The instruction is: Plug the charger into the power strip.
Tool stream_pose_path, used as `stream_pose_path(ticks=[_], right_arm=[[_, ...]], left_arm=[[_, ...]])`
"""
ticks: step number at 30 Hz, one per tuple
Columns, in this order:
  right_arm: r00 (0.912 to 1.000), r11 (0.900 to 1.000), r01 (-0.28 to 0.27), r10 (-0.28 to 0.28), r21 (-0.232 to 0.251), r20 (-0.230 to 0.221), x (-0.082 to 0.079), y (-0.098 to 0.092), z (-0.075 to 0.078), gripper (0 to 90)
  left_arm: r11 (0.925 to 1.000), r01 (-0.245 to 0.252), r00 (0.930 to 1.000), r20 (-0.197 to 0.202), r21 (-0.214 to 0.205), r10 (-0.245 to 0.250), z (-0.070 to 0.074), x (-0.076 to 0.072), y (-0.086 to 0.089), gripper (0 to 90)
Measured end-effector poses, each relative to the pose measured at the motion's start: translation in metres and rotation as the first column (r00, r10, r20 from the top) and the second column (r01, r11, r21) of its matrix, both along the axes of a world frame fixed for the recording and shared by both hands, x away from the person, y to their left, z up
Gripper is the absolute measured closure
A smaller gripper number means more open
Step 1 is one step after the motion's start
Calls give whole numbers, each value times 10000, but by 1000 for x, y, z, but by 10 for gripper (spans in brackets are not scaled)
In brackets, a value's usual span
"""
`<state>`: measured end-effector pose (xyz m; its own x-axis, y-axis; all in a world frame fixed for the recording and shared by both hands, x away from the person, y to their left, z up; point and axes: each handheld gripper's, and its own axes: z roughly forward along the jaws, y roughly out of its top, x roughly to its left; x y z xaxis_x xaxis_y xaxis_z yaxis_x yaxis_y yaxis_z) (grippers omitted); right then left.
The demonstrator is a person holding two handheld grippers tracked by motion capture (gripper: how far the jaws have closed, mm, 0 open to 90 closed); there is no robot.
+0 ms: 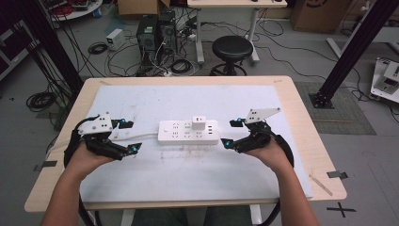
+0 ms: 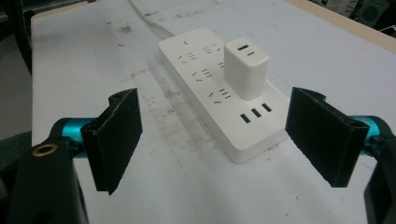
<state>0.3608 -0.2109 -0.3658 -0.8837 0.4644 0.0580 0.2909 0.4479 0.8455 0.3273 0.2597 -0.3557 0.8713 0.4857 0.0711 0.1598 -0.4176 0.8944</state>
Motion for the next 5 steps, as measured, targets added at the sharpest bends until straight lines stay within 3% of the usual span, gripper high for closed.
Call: stream_pose_path(ticks=[5], right_arm=[[10000, 10000, 50, -50, -16, -13, 1, 0, 0, 190]], left_arm=[[10000, -15, 10000, -48, 12, 15, -2, 3, -1, 165]])
